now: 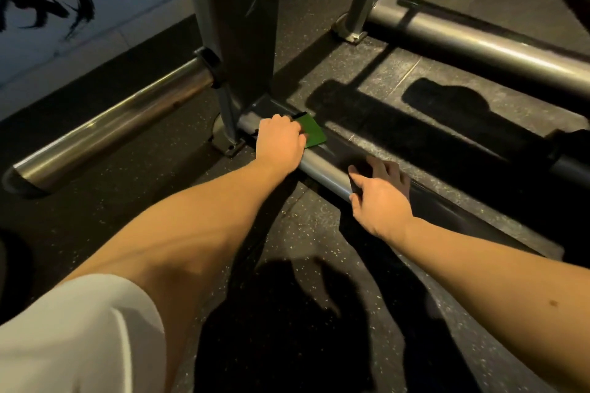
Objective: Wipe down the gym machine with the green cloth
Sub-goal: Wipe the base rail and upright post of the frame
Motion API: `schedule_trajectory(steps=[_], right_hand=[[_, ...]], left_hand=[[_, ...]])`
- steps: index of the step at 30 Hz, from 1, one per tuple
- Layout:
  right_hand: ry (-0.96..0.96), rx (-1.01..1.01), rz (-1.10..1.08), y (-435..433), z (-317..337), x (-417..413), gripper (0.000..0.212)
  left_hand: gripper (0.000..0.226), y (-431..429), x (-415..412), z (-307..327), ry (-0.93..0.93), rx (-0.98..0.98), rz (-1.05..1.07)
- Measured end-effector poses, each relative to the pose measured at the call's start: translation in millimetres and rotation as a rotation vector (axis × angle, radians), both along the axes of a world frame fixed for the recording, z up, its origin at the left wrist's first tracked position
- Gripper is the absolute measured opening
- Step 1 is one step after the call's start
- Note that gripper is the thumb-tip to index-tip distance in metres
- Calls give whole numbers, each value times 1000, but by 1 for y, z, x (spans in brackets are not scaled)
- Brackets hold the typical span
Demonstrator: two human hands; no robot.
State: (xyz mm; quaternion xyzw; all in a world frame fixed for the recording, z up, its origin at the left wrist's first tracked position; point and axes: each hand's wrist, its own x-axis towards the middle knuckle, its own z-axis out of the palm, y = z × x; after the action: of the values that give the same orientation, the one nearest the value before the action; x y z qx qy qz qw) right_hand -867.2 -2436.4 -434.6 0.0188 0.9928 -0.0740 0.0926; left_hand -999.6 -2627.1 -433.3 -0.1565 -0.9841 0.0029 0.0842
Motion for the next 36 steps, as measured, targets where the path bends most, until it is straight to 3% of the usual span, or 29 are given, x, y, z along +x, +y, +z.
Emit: schedule_trajectory(steps=[4,7,14,20,23,25,27,29,32,36], right_hand=[[6,11,-12,-1,0,-2,61],[34,10,-29,-4,-1,-2,62],[36,5,-8,-1,-2,-4,63],[22,-15,8,4,1,-4,62],[35,-5,19,5,0,-3,62],[34,-6,36,9,0,-5,62],[20,-12,48,12,-1,-7,62],[16,-17,50,12,-2,-7,61],[34,-16,40,8,-2,-3,61],[60,-26,42,7,1,-1,58]], left_hand=[[43,-8,-7,-8,-48,-22,-25],[44,-18,-24,-4,-109,-145,-17],[43,-30,-44,-4,-87,6,188],[30,10,13,-26,-34,218,-158],[31,11,7,-31,-45,169,-264],[31,1,-18,-27,-18,103,-177],[32,-8,-41,-25,-30,168,35],[30,-4,-40,-28,-53,308,111],[21,19,-3,-31,-192,484,-3],[21,37,31,-31,-232,458,-315]])
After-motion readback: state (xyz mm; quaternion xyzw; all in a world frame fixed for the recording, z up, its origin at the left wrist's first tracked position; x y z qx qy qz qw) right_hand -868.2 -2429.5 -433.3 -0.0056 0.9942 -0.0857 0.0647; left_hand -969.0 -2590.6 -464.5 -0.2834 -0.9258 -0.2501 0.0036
